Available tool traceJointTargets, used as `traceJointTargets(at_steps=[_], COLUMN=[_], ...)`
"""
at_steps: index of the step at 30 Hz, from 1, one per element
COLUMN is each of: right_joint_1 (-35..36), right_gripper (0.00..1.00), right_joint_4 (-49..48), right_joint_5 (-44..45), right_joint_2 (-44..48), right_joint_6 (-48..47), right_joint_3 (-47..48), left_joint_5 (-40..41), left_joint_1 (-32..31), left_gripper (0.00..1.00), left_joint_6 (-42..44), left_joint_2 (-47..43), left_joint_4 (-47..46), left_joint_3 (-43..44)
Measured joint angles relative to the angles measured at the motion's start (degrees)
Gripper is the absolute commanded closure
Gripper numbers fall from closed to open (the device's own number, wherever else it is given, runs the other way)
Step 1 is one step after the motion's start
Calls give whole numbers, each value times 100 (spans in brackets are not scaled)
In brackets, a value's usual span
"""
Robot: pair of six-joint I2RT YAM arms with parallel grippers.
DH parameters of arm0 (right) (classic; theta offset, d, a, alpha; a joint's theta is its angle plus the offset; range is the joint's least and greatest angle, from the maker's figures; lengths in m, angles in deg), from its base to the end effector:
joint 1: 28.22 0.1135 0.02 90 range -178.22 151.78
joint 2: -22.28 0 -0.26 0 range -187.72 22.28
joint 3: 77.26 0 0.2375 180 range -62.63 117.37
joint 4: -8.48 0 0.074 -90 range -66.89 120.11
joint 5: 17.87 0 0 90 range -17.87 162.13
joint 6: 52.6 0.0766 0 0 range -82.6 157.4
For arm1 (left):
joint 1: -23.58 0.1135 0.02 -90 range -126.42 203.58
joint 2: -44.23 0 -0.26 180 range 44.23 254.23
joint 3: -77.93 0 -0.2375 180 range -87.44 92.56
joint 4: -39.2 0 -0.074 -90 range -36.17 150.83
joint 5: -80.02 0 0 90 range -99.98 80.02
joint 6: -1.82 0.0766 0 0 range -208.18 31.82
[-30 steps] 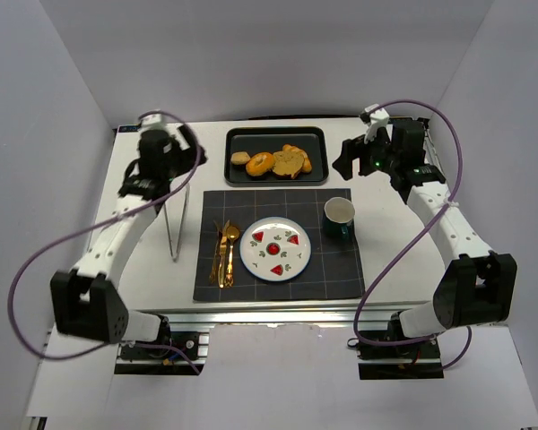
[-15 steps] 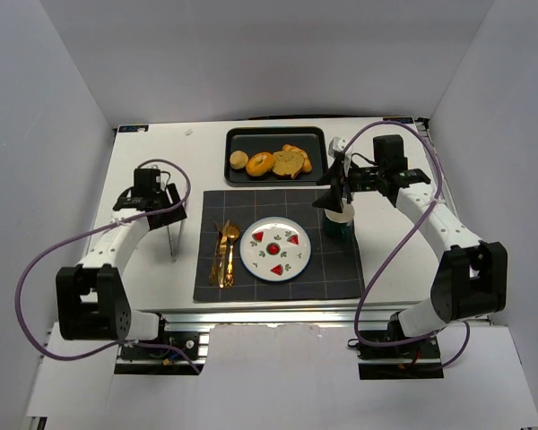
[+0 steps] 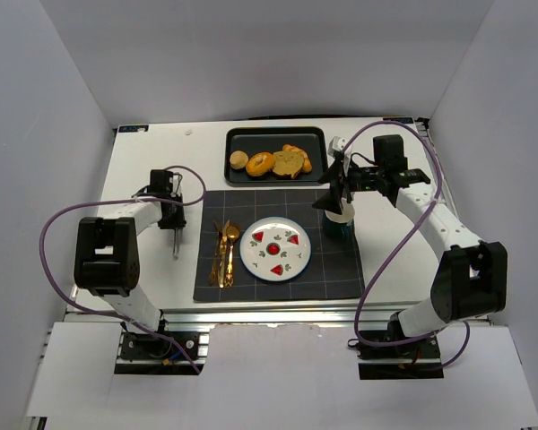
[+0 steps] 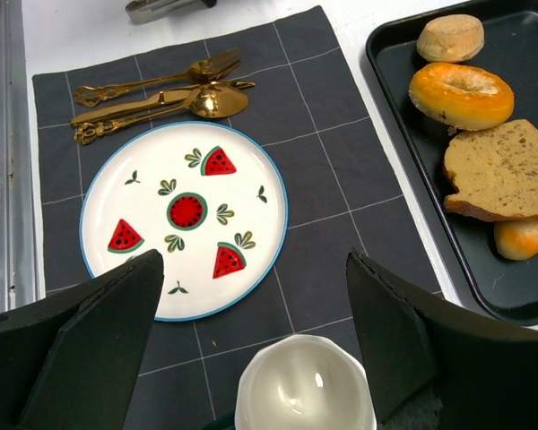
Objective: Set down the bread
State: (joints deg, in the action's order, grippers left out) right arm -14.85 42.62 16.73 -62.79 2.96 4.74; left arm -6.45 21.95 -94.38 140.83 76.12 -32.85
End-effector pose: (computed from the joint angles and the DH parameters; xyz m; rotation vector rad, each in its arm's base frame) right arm 0.3049 0.1373 0.2888 -1.2544 1.5764 0.8294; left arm 0.3260 -0.0046 0.1270 -0.1261 2.6868 0.0408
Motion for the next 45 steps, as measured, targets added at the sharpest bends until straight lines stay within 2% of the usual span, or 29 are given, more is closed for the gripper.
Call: traceJointTargets(at_steps=[3, 6, 12, 19, 23, 28, 36, 45], right_joint_1=[-2, -20, -90, -210, -299, -435, -667, -754], right_gripper=[13, 13, 12, 12, 12, 12, 12, 12], right_joint_4=[0, 0, -2, -111, -212, -380, -562, -643], right_joint_5=[44, 85, 127, 133, 138, 138, 125, 87], right_joint_2=[33, 103, 212, 223, 238, 341, 516, 564], right_joint_6=[-2, -4, 2, 149, 262, 407, 570, 710], right_joint_3=[0, -7, -15, -31, -44, -85, -245, -450], left_joint_5=[-52, -90, -409, -1062, -1510, -1716, -1727, -603], left_joint_1=[0, 4, -122, -1314, -1742, -2028, -2568, -2632], left_gripper=[81, 81, 68, 56, 53, 49, 49, 49], left_joint_6=[20, -2, -212, -511, -835, -1088, -1054, -527], left_joint_2=[-9, -122, -638, -1261, -1217, -675, 146, 254], left_joint_4=[-208, -302, -39, -166, -319, -210, 166, 905], left_joint_3=[-74, -199, -162, 981, 1276, 1753, 2647, 3047])
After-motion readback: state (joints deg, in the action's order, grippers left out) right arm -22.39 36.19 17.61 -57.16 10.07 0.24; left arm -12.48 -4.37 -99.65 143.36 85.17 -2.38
